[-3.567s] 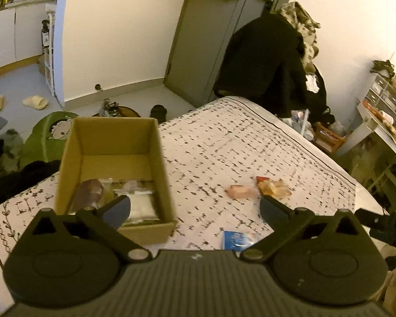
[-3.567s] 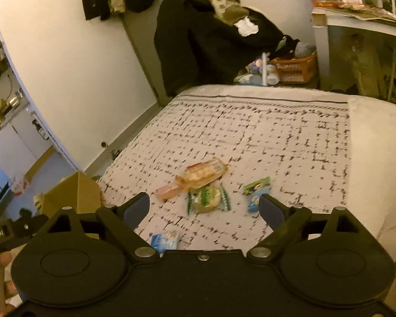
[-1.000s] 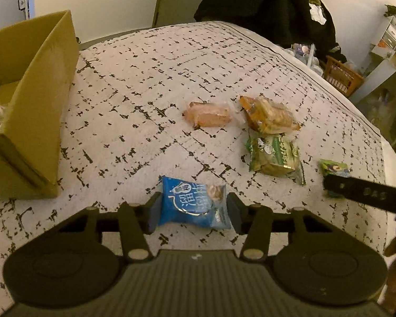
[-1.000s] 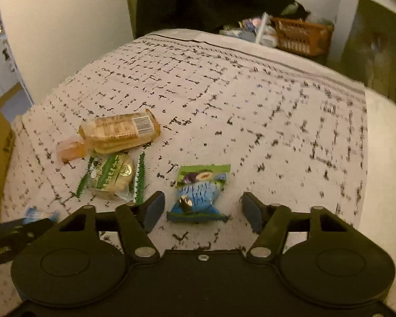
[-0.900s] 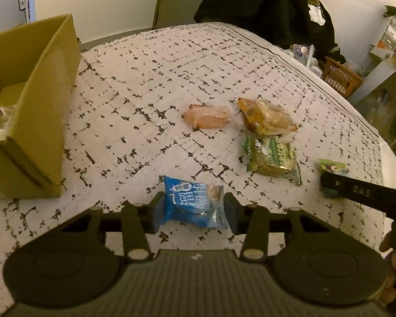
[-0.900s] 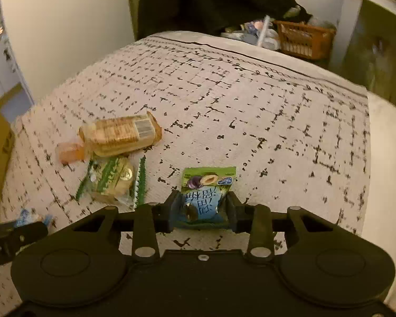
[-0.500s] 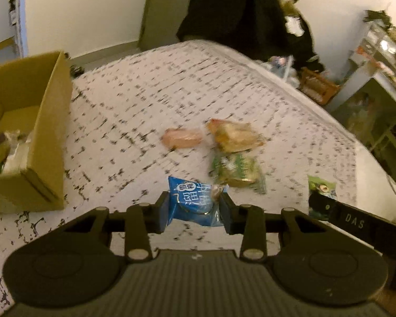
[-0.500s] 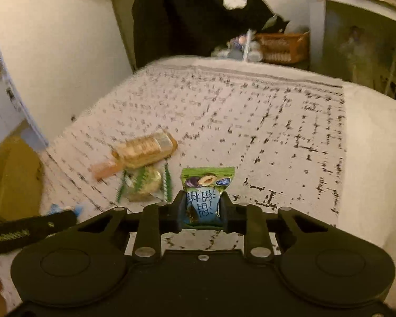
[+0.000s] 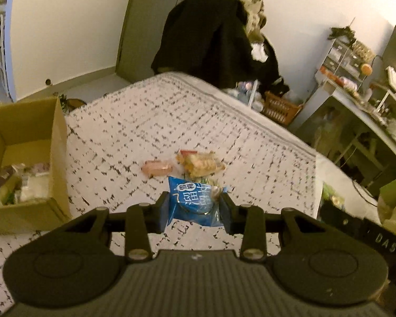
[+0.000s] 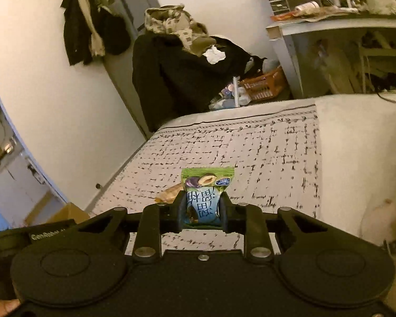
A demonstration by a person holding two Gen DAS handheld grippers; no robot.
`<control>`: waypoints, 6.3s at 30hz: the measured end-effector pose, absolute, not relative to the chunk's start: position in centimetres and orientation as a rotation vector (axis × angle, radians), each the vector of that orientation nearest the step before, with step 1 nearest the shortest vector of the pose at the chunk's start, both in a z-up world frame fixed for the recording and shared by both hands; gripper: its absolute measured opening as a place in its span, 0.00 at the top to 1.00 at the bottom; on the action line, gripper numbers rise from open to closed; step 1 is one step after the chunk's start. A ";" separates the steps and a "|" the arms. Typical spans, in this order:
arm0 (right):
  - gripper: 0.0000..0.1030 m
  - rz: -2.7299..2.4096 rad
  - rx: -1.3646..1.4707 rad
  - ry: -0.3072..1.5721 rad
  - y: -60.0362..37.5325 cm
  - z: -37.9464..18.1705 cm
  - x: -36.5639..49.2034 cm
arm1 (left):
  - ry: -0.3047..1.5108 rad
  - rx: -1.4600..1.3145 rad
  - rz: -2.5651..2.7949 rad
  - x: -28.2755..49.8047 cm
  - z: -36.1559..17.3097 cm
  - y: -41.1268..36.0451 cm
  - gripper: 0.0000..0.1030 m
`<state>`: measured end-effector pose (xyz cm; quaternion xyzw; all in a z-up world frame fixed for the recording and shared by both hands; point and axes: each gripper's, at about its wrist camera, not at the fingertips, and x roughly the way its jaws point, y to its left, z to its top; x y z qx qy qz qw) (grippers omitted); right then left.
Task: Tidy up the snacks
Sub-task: 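Carry both held packets with both grippers over the cardboard box, then open the left gripper dropping the blue packet while the right releases the candy packet into the box, then move both grippers back over the remaining bread and orange packets, then grasp the clear bread packet with the left gripper while the right grasps the green-white packet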
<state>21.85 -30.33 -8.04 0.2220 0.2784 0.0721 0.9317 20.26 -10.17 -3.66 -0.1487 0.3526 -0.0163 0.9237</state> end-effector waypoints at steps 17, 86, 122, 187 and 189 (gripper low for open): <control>0.76 0.288 0.367 0.441 -23.7 -4.1 18.9 | 0.651 -0.313 0.022 16.6 0.3 -4.0 0.63; 0.42 0.757 0.313 0.579 -3.6 -8.4 28.0 | 0.714 -0.474 0.341 19.5 -4.2 14.8 0.32; 0.25 0.410 0.176 0.693 -17.1 -6.1 24.7 | 0.670 -0.409 0.250 16.4 -1.1 8.2 0.00; 0.26 0.123 0.329 0.754 -23.2 -11.5 23.3 | 0.827 -0.056 -0.172 27.2 -9.7 -7.8 0.33; 0.26 0.133 0.320 0.760 -23.0 -11.9 24.1 | 0.831 -0.069 -0.168 27.8 -10.1 -7.5 0.33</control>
